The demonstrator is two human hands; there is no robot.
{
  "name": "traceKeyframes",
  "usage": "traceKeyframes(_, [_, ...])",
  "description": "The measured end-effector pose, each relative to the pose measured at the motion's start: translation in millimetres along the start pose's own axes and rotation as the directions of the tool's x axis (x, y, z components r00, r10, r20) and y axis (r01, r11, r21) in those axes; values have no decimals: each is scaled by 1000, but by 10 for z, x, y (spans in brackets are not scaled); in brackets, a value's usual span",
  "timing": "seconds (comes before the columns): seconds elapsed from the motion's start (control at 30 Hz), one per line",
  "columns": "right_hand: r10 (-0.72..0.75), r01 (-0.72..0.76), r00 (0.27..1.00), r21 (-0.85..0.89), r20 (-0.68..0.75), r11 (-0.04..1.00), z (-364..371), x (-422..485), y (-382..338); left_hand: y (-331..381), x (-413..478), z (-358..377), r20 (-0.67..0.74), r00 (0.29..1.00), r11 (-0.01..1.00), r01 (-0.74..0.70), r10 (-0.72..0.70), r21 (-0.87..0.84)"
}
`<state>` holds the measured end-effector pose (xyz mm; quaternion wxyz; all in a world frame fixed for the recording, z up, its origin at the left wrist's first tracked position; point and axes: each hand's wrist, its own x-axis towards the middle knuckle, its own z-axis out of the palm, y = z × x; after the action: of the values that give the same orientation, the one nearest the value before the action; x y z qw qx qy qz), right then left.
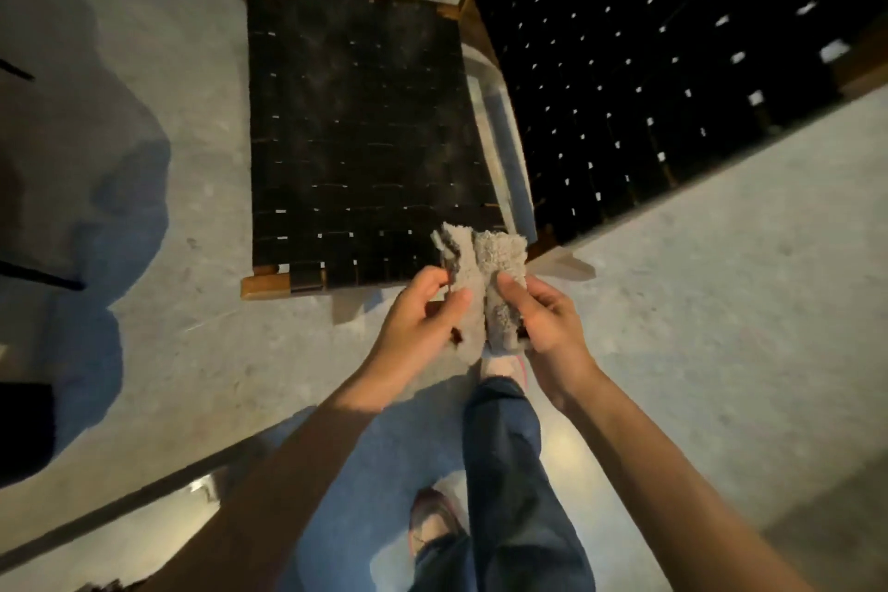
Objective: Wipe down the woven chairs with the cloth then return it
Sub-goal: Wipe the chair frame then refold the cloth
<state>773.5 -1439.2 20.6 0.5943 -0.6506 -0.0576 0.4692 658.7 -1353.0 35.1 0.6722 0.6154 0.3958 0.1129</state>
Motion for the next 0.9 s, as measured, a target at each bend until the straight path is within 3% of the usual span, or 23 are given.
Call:
traceKeyframes(0.13, [0, -4, 1000, 167, 28, 986, -294, -306, -97, 226, -146, 378, 115, 984, 956, 163, -139, -243])
traceKeyframes(0.23, [-48, 39, 997, 144, 63, 989, -530, -416, -187, 354, -155, 597, 228, 968, 959, 161, -107, -233])
traceKeyframes(0.3, [-77, 78, 997, 116, -16, 990, -710, -454, -242, 423, -99, 760, 258, 961, 971, 152, -101, -186])
traceKeyframes(0.4, [-119, 155, 960, 127, -252, 980, -1005, -439, -340, 522, 60, 975, 284, 957, 987, 98, -59, -125])
traceKeyframes(0.47, [-162, 250, 887, 156, -431, 956, -1222, -414, -449, 600, 204, 1114, 291, 956, 997, -8, 30, -75])
traceKeyframes(0.53, [-260, 378, 768, 88, -585, 921, -1436, -367, -594, 670, 393, 1247, 266, 956, 989, -142, 126, 39])
traceKeyframes(0.6, [-404, 495, 659, -39, -634, 868, -1590, -289, -775, 721, 621, 1367, 206, 951, 948, -268, 232, 170])
traceKeyframes(0.8, [-749, 731, 365, -328, -554, 598, -1677, 174, -1404, 943, 1302, 1719, 42, 832, 786, -539, 554, 302])
traceKeyframes(0.9, [-861, 743, 347, -450, -372, 495, -1601, 449, -1513, 1007, 1630, 1866, 50, 775, 727, -611, 630, 312])
